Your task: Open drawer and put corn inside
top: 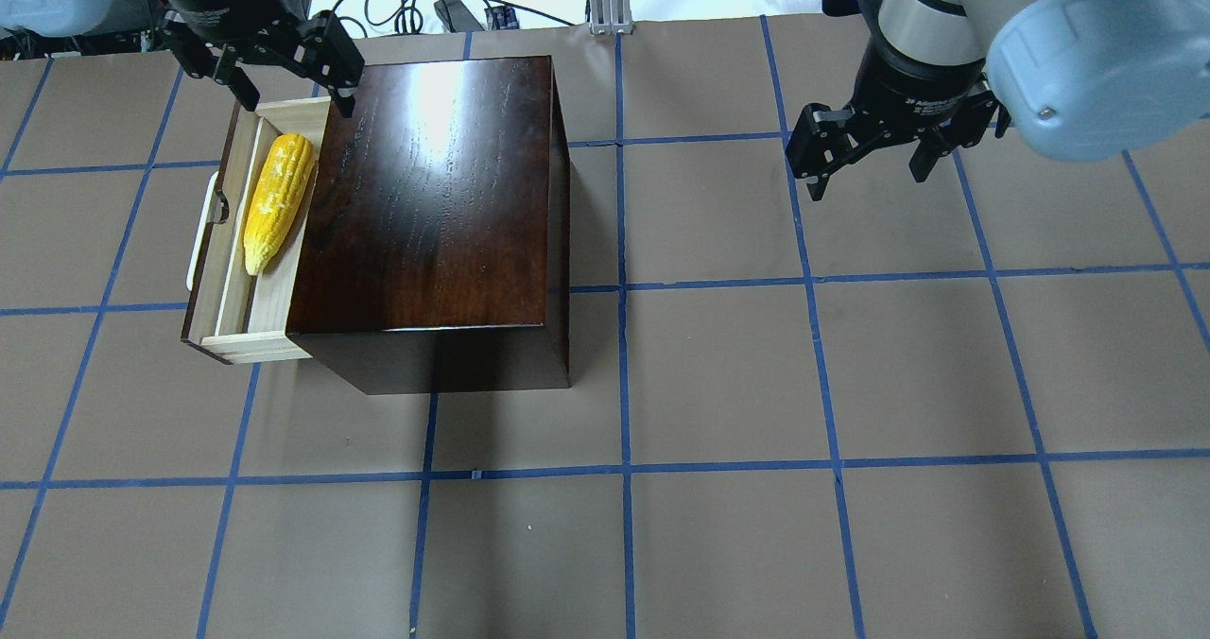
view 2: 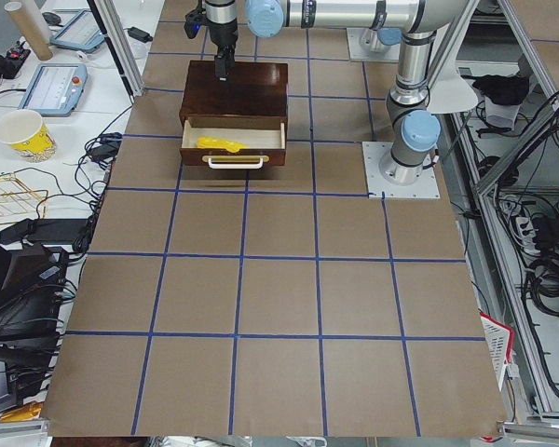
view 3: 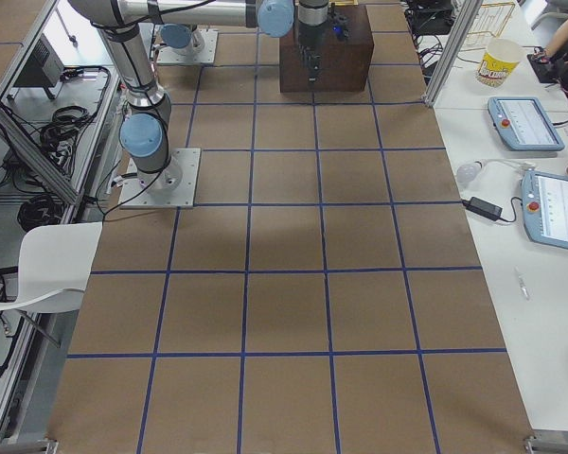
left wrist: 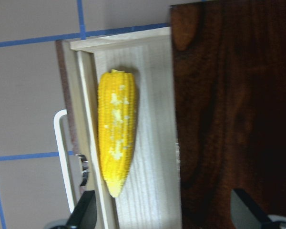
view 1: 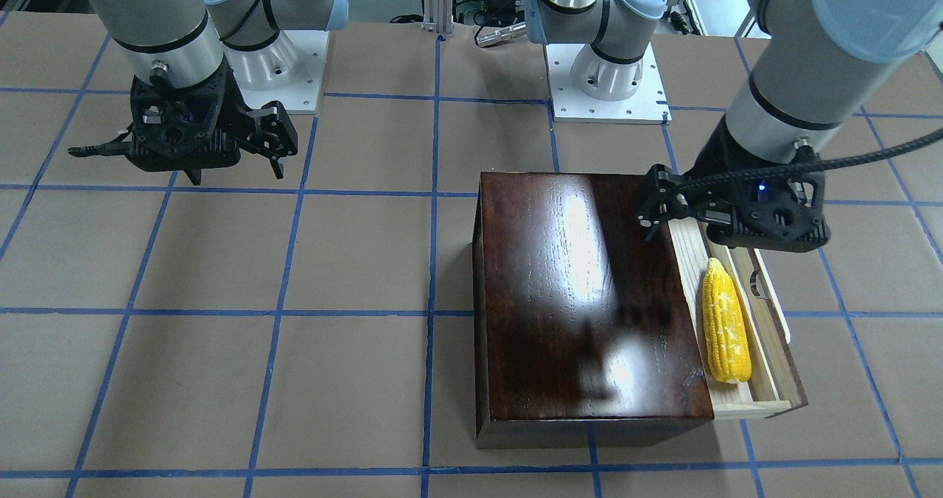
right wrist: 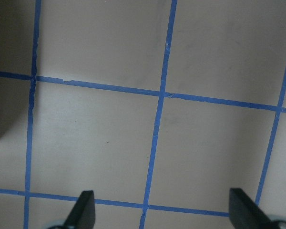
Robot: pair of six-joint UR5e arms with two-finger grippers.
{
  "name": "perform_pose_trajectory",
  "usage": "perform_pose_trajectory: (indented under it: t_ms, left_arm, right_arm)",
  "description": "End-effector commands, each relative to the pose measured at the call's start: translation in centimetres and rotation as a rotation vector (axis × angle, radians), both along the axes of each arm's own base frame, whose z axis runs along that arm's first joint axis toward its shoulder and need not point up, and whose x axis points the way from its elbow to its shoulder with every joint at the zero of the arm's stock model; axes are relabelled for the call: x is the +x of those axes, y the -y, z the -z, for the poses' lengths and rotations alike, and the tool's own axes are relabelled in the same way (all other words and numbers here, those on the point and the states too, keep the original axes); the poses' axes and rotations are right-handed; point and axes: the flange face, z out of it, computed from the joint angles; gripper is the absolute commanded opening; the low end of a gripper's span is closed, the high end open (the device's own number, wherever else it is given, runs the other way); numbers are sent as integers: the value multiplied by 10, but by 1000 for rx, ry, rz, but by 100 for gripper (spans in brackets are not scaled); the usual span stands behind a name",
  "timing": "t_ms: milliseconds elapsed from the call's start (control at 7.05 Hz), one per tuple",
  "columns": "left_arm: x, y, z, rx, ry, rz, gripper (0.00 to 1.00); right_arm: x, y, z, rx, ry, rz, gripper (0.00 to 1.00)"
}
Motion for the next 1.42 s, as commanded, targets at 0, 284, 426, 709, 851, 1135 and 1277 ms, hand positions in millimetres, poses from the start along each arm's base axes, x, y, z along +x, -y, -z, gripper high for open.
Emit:
perform_pose_trajectory:
  t_ms: [0, 284, 426, 709, 851, 1135, 1277]
  left_arm:
    - [-45, -16, 8, 21, -32, -44, 100]
    - [-49, -29, 10, 27, -35, -45, 100]
    - [-48, -30, 9, 28, -29, -45, 100]
    - [-47, -30, 9, 28, -26, -47, 100]
    - [-47, -29, 9, 27, -30, -47, 100]
    - [-41, -28, 6, 21, -34, -57, 100]
    - [-42, -27, 9, 27, -35, -56, 100]
  right_arm:
    - [-1, 0, 1, 2, 0, 1, 100]
    - [-1, 0, 0, 0, 0, 1, 100]
    - [1, 0, 0, 0, 0, -2, 100]
    - [1, 0, 0, 0, 0, -2, 100]
    - [-1, 0, 0, 0, 0, 1, 100]
    - [-1, 0, 0, 0, 0, 1, 100]
    - [1, 0, 0, 0, 0, -2, 100]
